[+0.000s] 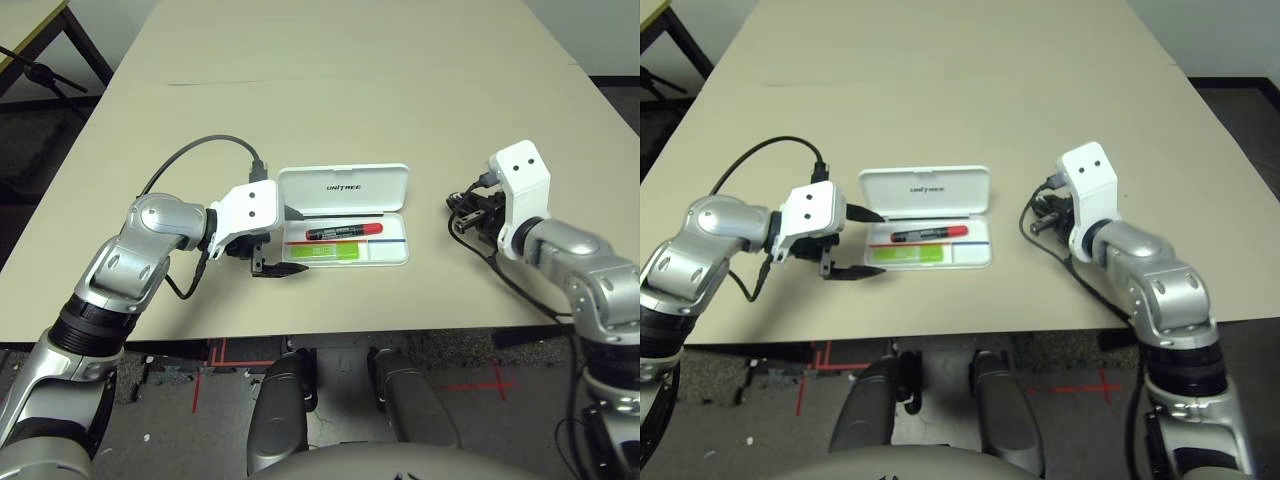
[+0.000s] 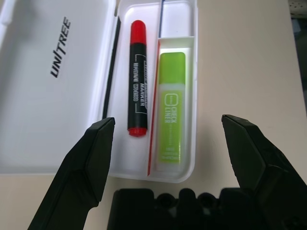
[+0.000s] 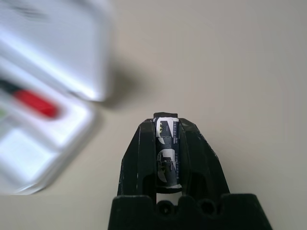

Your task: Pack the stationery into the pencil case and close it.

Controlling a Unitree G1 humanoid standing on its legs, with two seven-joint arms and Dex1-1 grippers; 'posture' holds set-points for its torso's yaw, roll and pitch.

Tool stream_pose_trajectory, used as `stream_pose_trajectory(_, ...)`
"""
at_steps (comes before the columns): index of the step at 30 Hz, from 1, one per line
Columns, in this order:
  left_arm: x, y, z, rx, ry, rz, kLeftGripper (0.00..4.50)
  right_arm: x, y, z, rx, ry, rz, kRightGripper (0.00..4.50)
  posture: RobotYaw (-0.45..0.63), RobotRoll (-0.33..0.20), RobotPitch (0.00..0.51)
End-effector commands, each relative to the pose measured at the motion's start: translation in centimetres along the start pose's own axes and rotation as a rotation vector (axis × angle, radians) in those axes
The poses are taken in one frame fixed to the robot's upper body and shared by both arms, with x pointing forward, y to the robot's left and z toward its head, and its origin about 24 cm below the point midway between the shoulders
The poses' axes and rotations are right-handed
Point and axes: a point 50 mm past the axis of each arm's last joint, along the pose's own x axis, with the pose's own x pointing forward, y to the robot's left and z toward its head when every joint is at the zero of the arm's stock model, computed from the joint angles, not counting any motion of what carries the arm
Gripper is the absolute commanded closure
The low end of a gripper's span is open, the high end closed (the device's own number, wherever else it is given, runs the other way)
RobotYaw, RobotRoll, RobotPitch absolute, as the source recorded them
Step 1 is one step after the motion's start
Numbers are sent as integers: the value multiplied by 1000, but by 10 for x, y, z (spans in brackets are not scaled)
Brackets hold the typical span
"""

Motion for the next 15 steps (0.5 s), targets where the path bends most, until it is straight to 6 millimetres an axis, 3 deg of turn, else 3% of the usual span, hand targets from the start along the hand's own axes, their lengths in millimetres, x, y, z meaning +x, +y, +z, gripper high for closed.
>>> stream_pose_trajectory(1, 3, -1, 0, 8, 4, -11, 0, 2, 10, -2, -73, 4, 228, 4128, -67, 0, 172)
stream_pose_trajectory(5, 3, -2, 0, 8, 3, -5, 0, 2, 16, -1, -155, 22, 413, 4128, -61, 0, 172)
stream_pose_trajectory(15, 0, -2, -1, 7, 8, 9, 0, 16, 19, 3, -276, 35, 653, 4128, -34, 0, 173)
